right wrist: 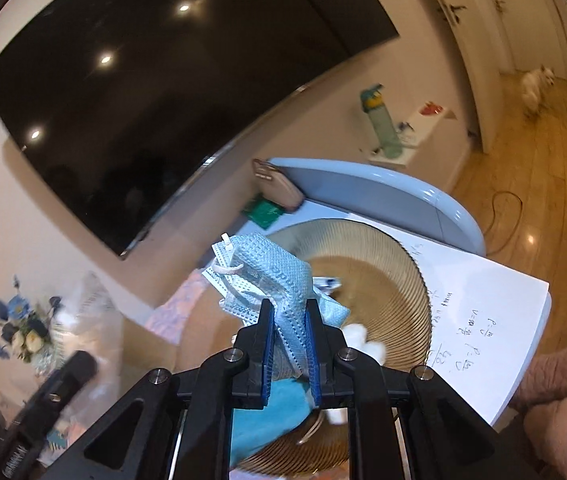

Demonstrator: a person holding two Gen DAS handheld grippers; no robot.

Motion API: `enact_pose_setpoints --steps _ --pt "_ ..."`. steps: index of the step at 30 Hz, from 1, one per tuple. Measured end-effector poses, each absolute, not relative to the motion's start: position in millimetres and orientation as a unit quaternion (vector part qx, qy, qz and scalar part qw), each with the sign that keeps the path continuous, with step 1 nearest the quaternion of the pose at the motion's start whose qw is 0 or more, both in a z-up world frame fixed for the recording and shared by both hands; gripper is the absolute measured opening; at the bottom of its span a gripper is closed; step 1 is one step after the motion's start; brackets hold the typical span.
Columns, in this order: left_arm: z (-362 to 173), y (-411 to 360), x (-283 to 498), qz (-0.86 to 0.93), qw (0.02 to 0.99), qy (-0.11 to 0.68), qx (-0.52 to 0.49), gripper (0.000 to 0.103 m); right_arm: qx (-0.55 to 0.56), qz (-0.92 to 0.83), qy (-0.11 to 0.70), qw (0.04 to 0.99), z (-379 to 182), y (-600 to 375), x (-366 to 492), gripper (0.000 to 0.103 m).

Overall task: Organize soft objects
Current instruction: 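Carry the clear bag and masks to the bowl and release them, then move both open grippers back to the pink table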

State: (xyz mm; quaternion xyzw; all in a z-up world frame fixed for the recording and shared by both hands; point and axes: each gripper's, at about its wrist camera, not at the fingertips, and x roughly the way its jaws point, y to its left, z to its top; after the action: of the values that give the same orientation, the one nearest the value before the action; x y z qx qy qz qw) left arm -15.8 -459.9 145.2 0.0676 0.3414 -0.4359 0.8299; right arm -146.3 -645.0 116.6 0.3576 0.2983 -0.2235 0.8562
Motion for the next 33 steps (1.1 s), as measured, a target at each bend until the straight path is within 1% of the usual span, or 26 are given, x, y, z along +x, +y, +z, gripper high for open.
enact_pose_setpoints --steps 3,5,6,7,8,9,10,13,22,33 --pt "127.7 -473.1 -9.8 -0.428 0.828 0.356 0.070 0.036 0.354 -0.229 0.319 0.849 108.4 -651.9 -136.8 0.016" --pt "114.0 -482.2 -1.1 -0.425 0.821 0.373 0.075 0.043 0.349 -0.228 0.339 0.843 101.1 -653.9 -130.9 0.023" --pt "107.4 -485.0 0.4 -0.426 0.817 0.382 0.078 0.047 0.343 -0.223 0.349 0.843 97.1 -654.5 -128.9 0.037" --pt "99.4 -487.0 1.7 -0.428 0.808 0.396 0.084 0.053 0.337 -0.222 0.354 0.844 93.9 -653.8 -126.3 0.055" --pt "95.6 -486.5 -0.3 -0.430 0.804 0.402 0.088 0.058 0.327 -0.224 0.359 0.845 90.5 -654.1 -128.1 0.059" --pt "91.8 -485.3 -2.6 -0.436 0.797 0.407 0.091 0.072 0.322 -0.227 0.364 0.844 87.7 -654.5 -131.3 0.059" --pt "90.0 -482.0 -5.5 -0.442 0.795 0.405 0.090 0.076 0.323 -0.225 0.365 0.844 84.6 -656.7 -132.6 0.059" --pt "97.5 -473.0 -19.8 -0.447 0.804 0.379 0.101 0.076 0.342 -0.213 0.351 0.845 87.2 -657.9 -145.4 0.059" --pt "150.5 -418.4 -44.7 -0.445 0.833 0.313 0.103 0.076 0.306 -0.197 0.341 0.867 118.9 -618.9 -144.2 0.059" --pt "191.4 -341.4 -53.1 -0.419 0.864 0.271 0.068 0.076 0.272 -0.177 0.355 0.877 132.6 -567.9 -133.9 0.059"
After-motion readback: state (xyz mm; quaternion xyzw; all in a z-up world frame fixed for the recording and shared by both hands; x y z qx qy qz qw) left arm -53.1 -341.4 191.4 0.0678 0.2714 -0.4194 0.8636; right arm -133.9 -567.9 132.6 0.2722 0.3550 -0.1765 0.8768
